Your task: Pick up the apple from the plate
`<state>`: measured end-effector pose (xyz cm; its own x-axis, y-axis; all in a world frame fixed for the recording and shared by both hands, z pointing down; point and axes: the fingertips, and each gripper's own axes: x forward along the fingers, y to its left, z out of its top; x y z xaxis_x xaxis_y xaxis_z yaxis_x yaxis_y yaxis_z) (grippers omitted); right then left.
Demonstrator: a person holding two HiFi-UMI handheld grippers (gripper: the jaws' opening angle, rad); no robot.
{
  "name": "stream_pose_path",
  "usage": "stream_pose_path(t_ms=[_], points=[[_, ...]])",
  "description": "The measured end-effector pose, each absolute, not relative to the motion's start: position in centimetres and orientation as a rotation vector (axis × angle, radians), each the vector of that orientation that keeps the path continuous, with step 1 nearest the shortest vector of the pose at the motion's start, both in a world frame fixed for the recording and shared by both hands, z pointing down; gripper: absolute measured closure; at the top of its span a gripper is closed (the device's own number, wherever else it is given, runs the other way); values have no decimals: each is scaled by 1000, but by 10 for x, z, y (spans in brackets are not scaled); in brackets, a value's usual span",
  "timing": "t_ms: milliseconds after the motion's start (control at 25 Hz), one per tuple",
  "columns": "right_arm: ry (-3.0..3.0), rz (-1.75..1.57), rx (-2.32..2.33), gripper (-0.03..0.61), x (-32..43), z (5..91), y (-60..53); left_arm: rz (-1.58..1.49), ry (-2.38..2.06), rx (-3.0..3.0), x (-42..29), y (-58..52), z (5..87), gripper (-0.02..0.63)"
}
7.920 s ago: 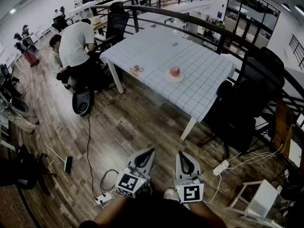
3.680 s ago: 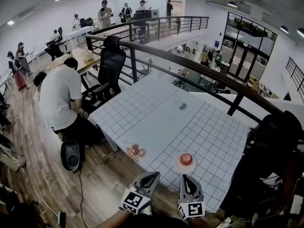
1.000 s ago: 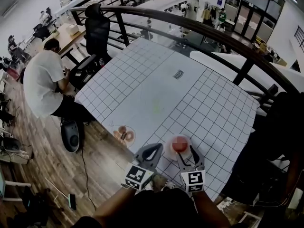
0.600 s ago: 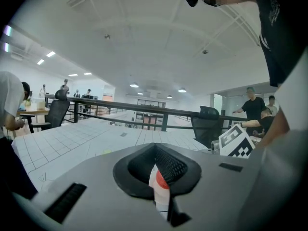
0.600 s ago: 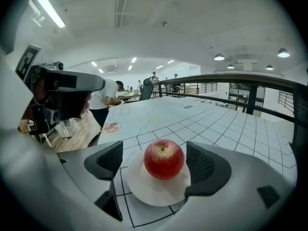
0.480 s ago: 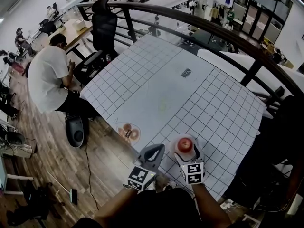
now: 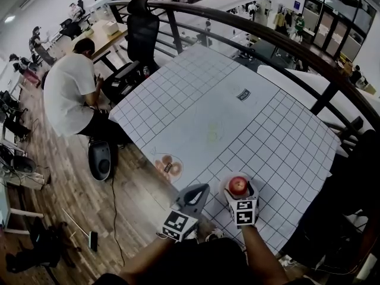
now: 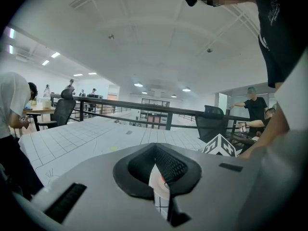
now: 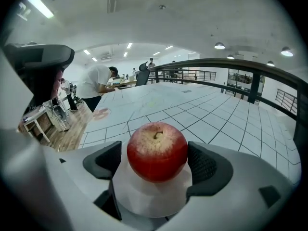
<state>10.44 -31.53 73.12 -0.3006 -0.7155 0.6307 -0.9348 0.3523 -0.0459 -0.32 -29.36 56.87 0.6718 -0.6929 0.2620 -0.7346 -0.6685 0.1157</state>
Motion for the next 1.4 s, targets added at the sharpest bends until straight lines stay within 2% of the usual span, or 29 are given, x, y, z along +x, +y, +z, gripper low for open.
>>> stream_pose_path(t_ms=[760,1400], points=[[-2060,602,1457,172,107,743,-323,323,-1148,2664,-7,-298,581,592],[-2192,430,1510,172,104,656,-318,251,-1097,2695,3,-299,569,592]])
